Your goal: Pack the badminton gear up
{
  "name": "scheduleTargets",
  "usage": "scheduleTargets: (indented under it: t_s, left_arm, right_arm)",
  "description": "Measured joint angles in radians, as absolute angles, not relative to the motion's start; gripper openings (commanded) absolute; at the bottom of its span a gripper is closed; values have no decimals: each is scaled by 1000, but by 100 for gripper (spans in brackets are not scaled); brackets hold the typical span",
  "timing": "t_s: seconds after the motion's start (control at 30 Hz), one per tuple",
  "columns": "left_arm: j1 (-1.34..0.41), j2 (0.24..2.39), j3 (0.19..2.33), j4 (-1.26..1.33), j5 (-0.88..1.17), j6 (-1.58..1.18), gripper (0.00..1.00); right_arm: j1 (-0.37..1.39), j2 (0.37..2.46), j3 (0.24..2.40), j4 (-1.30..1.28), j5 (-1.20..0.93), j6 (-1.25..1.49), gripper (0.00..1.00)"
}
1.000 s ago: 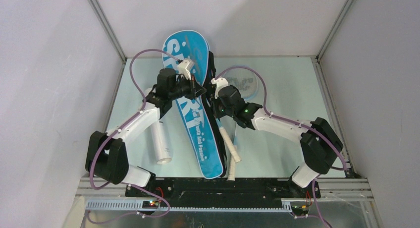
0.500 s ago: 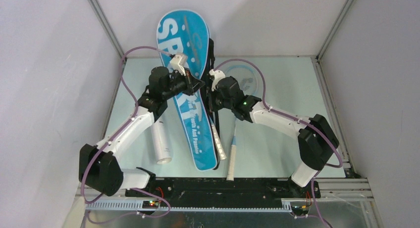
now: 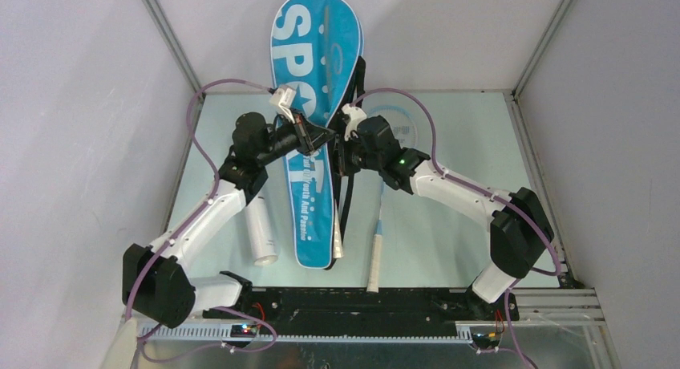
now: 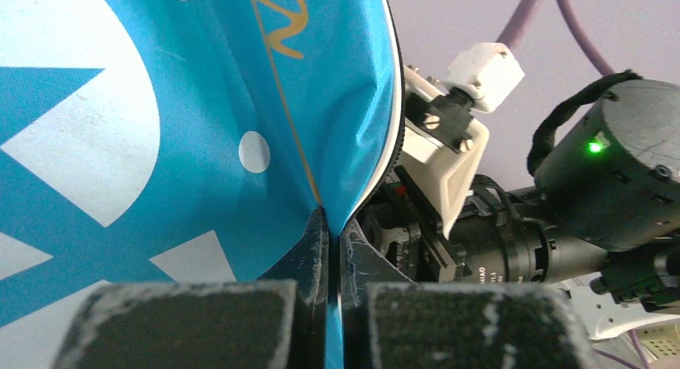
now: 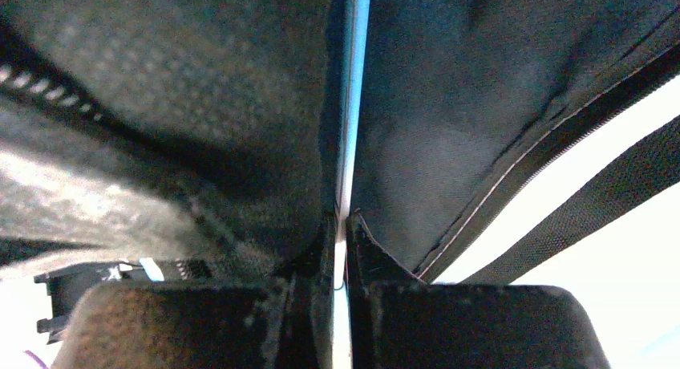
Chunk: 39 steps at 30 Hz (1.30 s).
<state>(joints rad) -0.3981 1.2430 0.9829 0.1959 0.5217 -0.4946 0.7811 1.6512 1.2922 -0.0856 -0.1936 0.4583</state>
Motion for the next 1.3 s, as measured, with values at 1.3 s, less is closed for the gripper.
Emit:
scheduleTargets:
  t_s: [1.3]
  left_arm:
    - [-315, 1342, 846, 518, 548, -854, 0]
  right_arm:
    - [758, 1798, 1465, -234, -176, 617, 18]
